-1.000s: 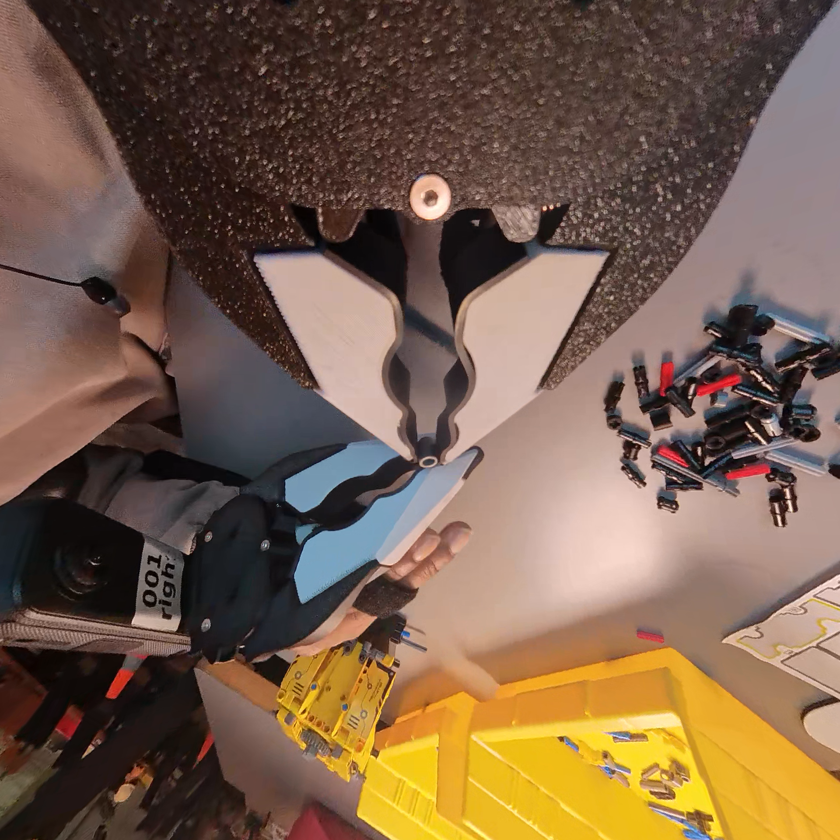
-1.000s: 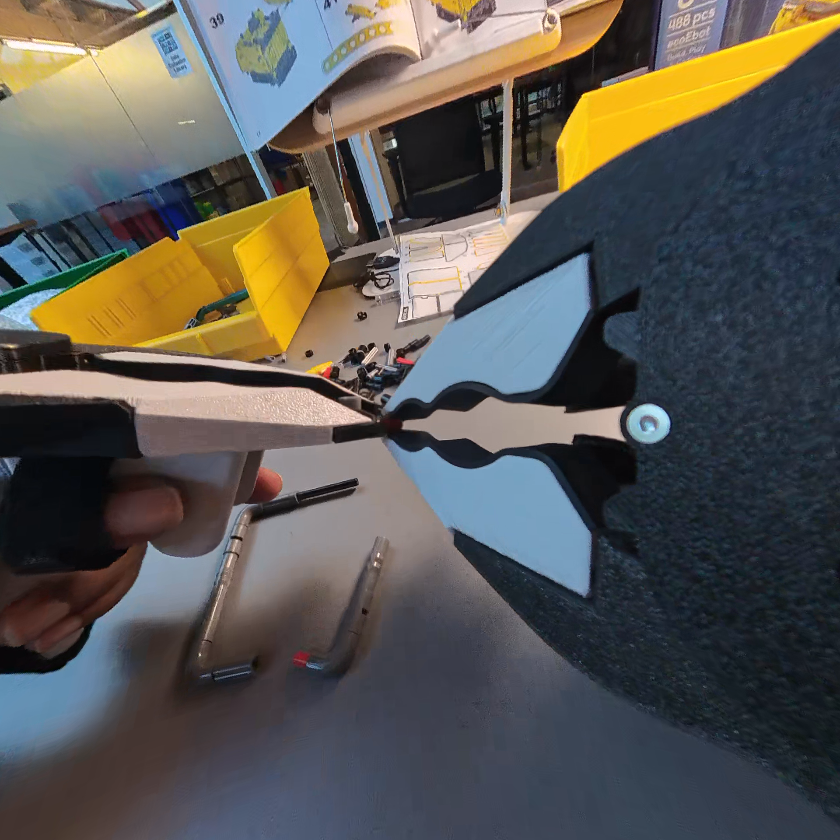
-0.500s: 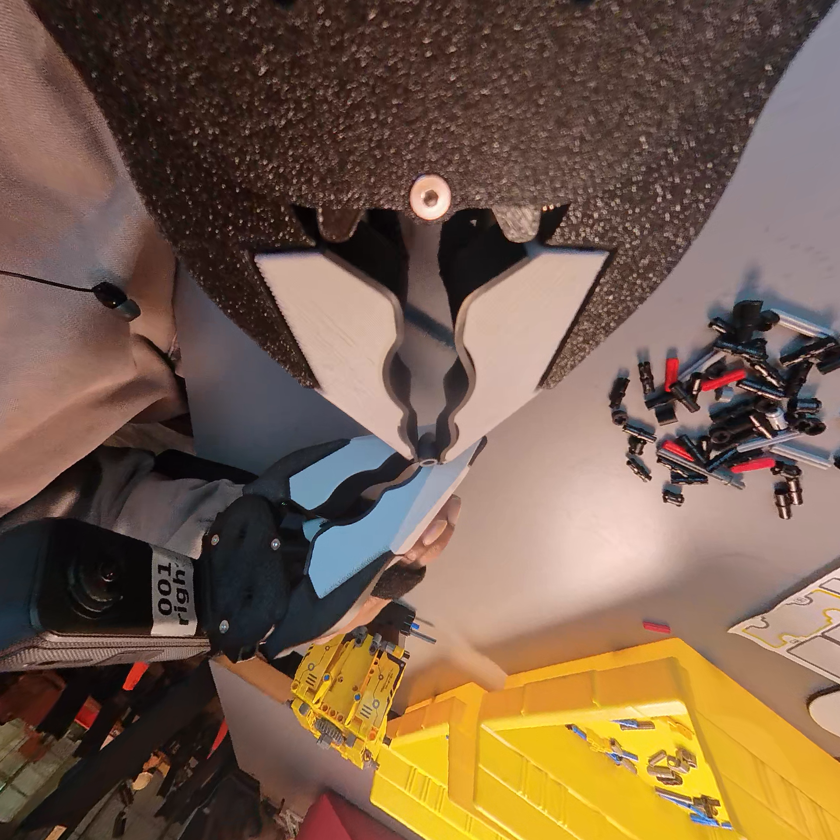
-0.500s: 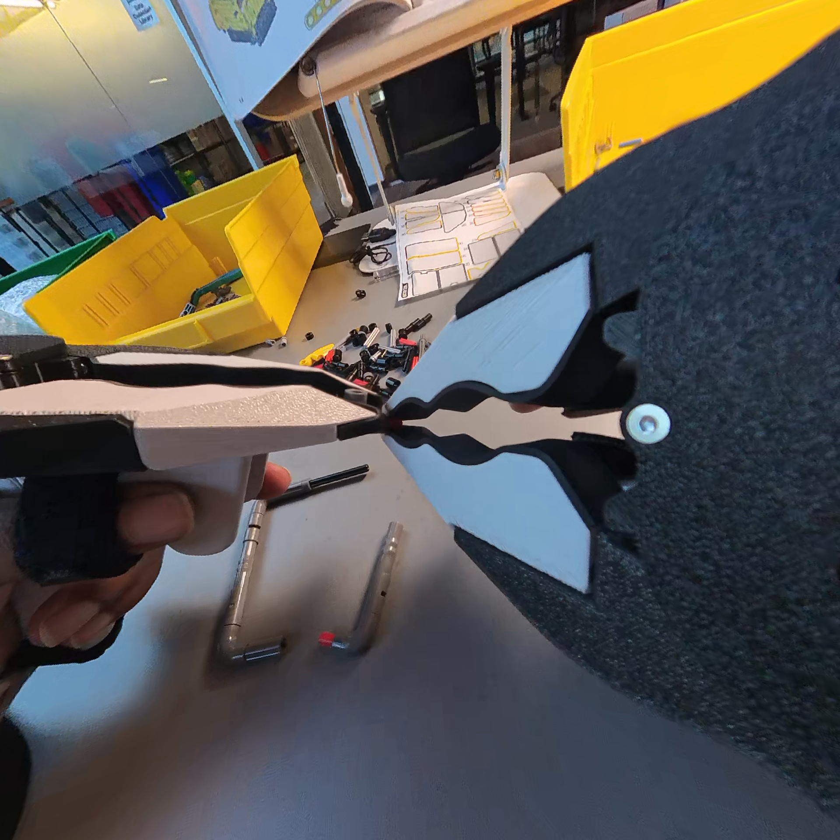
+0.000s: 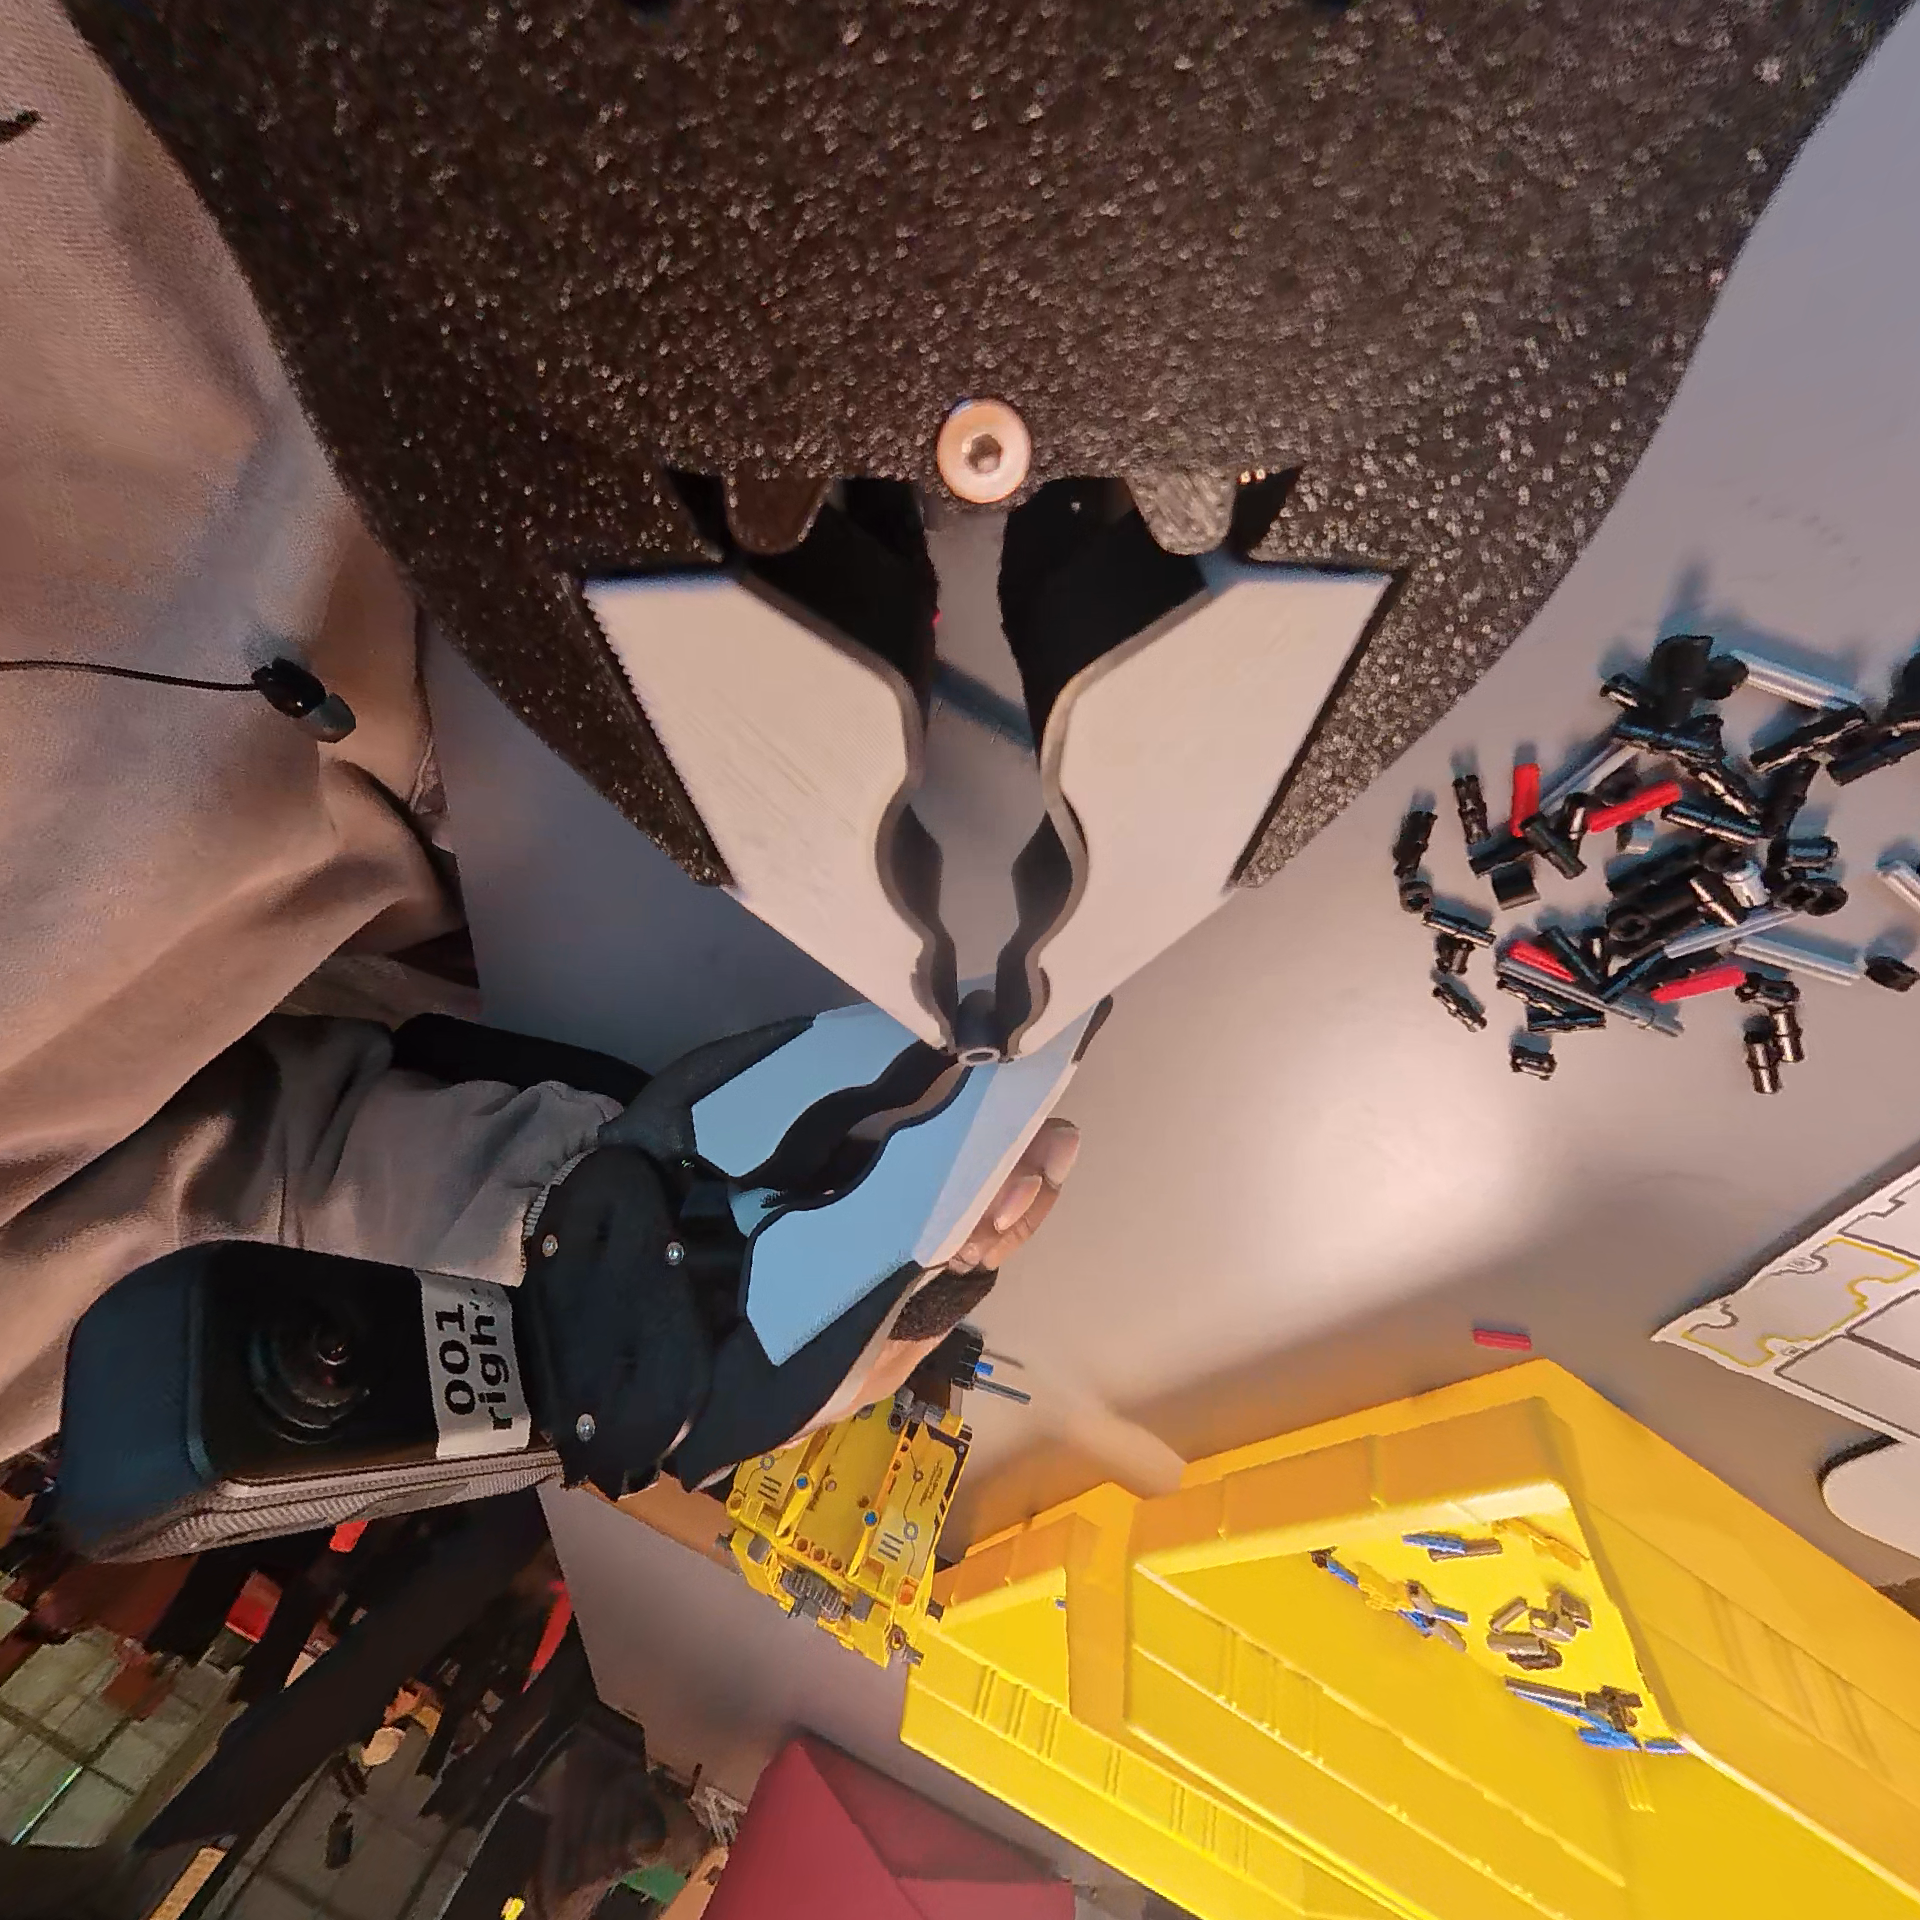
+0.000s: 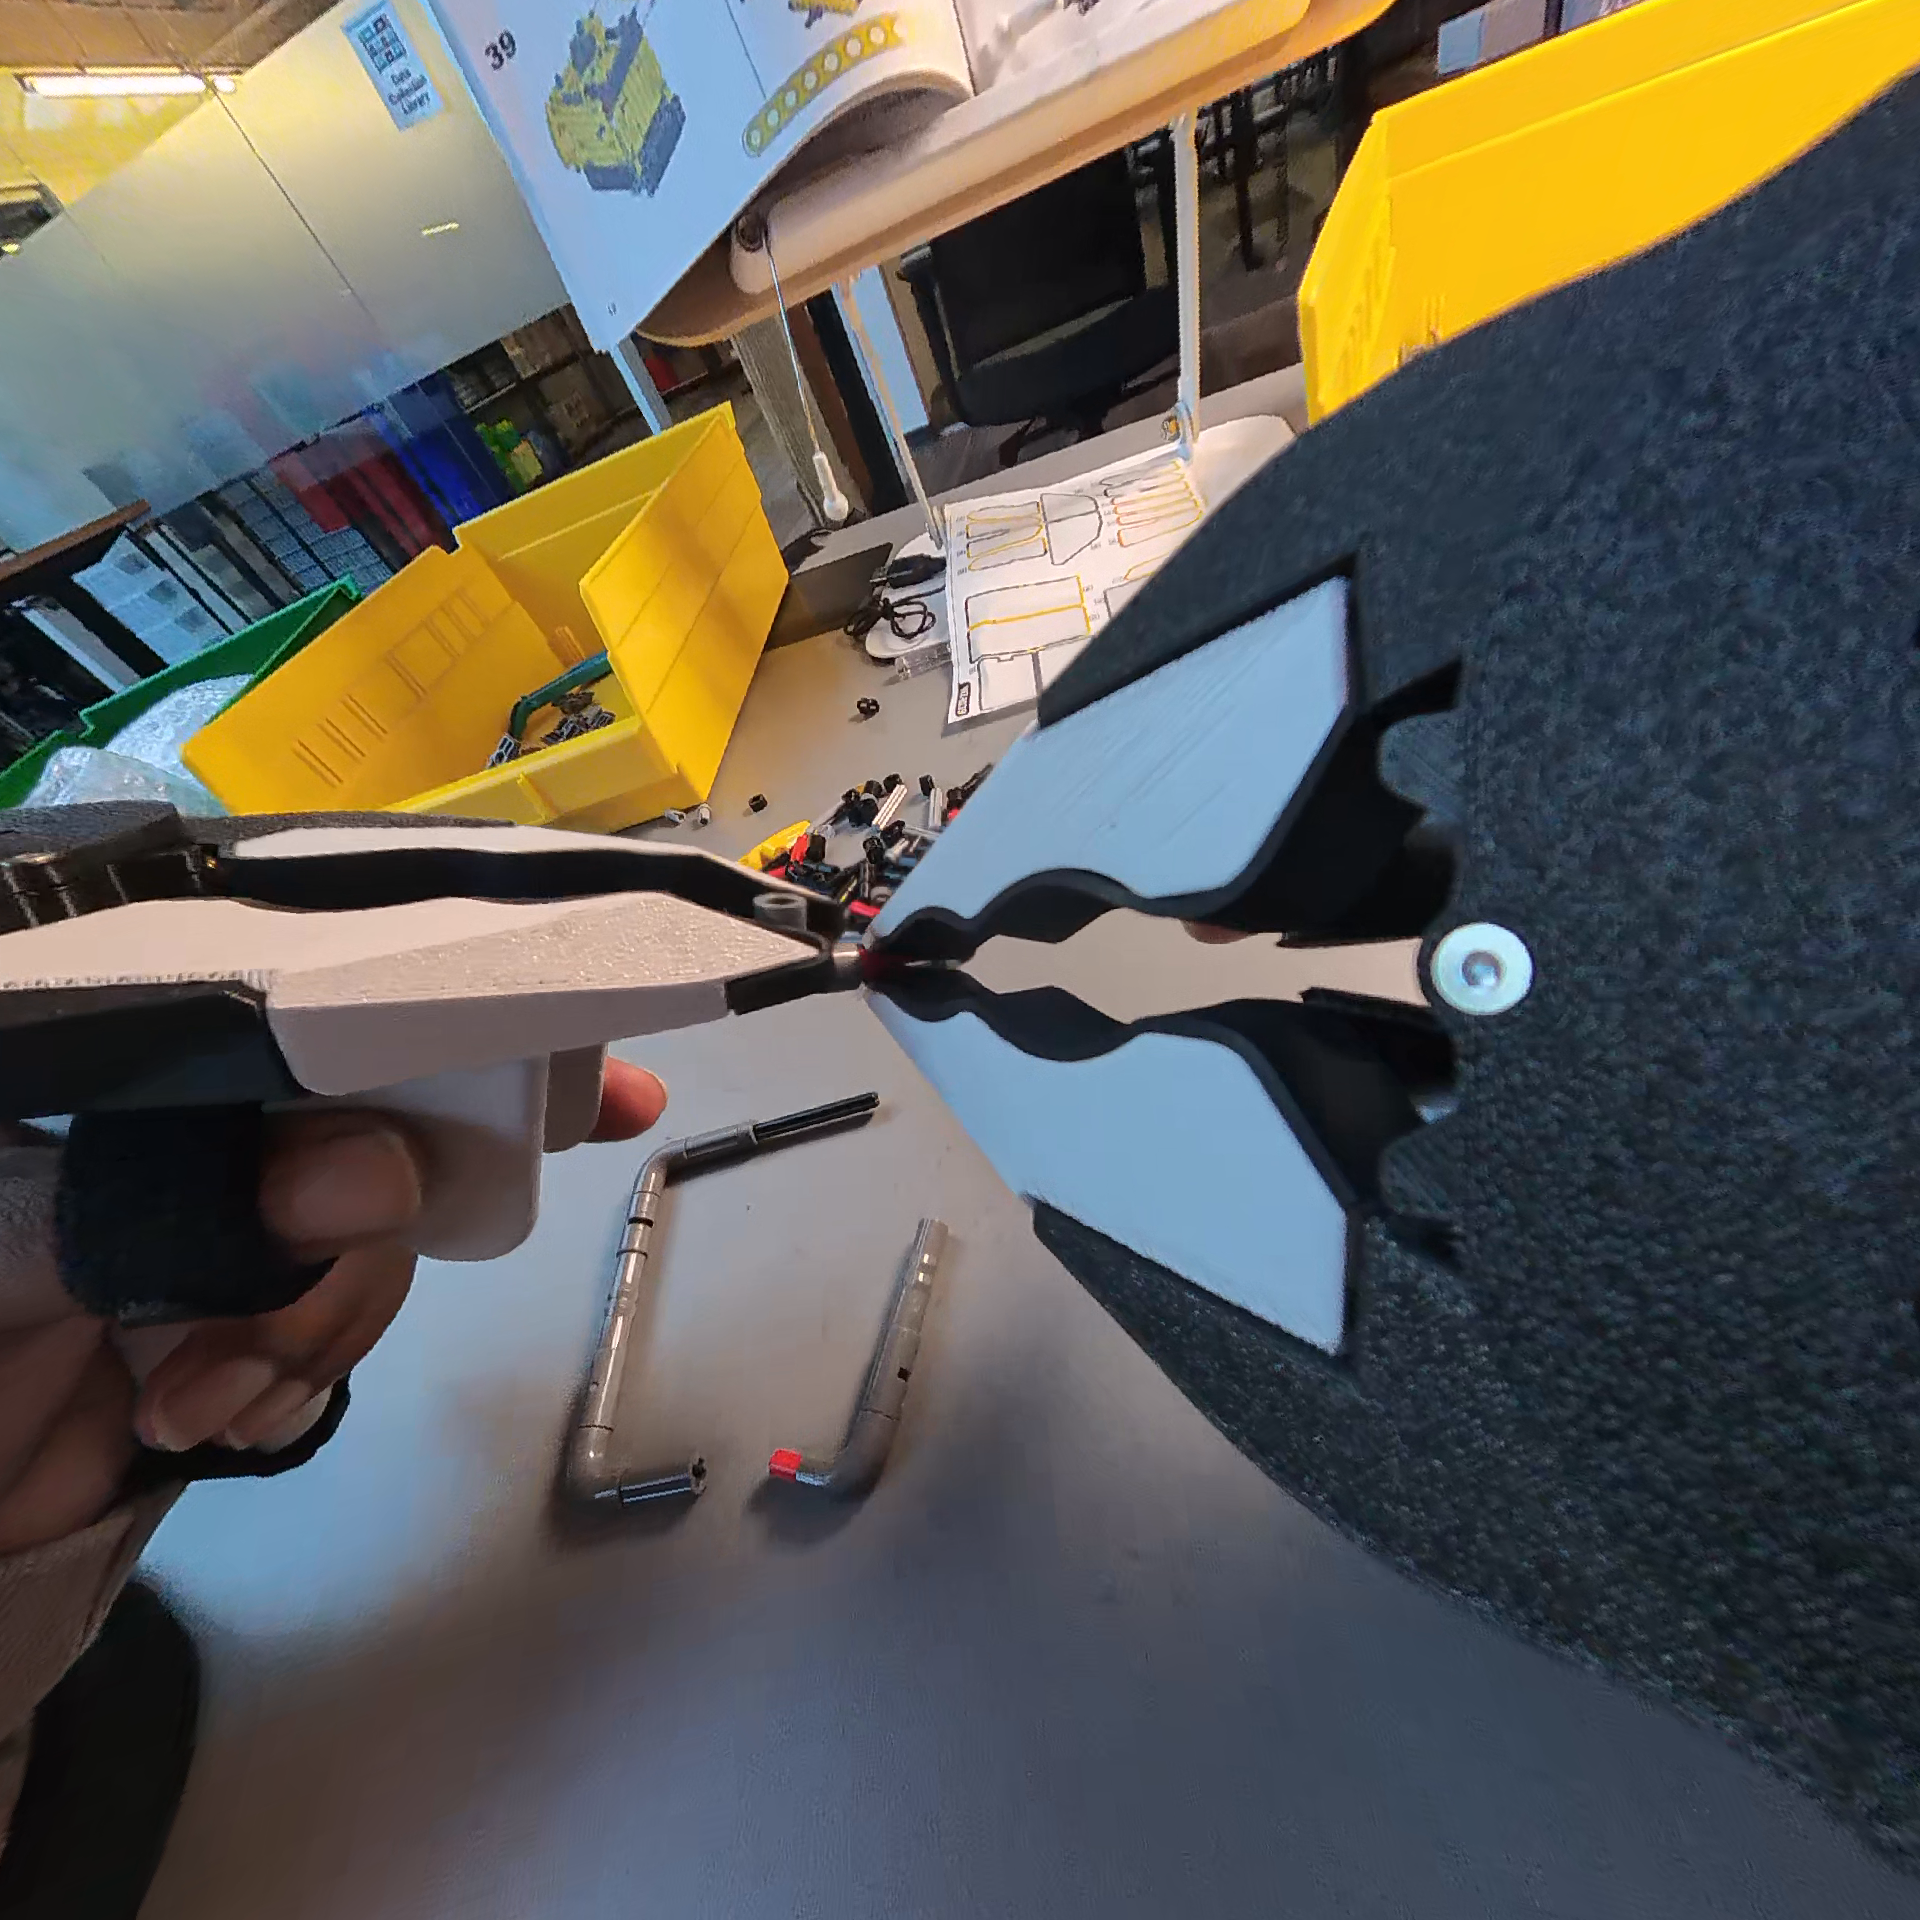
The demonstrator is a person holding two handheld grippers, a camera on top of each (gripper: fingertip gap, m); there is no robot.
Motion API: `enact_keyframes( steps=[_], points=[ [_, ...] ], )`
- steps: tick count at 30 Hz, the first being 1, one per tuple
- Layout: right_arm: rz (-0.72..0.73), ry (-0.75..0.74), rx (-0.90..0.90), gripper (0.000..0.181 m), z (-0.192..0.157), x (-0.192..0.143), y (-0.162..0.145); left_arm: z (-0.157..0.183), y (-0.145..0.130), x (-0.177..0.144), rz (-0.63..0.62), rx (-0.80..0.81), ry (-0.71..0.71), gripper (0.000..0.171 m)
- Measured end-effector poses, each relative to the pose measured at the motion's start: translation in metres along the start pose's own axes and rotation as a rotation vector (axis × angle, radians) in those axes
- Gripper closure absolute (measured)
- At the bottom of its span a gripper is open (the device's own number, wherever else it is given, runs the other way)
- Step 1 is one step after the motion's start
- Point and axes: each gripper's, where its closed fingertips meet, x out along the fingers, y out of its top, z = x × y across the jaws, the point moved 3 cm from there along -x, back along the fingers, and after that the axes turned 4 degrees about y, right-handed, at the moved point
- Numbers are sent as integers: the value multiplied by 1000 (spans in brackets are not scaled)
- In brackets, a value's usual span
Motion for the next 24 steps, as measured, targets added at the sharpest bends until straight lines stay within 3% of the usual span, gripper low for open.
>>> enact_keyframes(
  steps=[3,4,5,7,9,15,21,24],
  points=[
    [3,-3,1,181,2,-2,0,5,11,-8,59,-10,-33,164],
    [-196,27,-34,181,-4,2,-37,9,41,-33,229,-65,-83,166],
    [-232,62,-9,181,-14,1,-61,1,63,-62,334,-42,-27,166],
    [-43,-42,30,181,4,-14,-19,-13,61,-75,275,76,137,165],
    [47,-78,51,181,26,-18,10,-20,39,-51,168,27,103,165],
    [-10,-69,110,181,28,-12,-15,-33,29,-39,143,-15,122,165],
    [-114,-18,189,180,25,11,-44,-62,9,-38,101,-47,238,164],
    [-162,7,259,179,31,26,-52,-68,6,-42,127,-105,222,164]
  ],
)
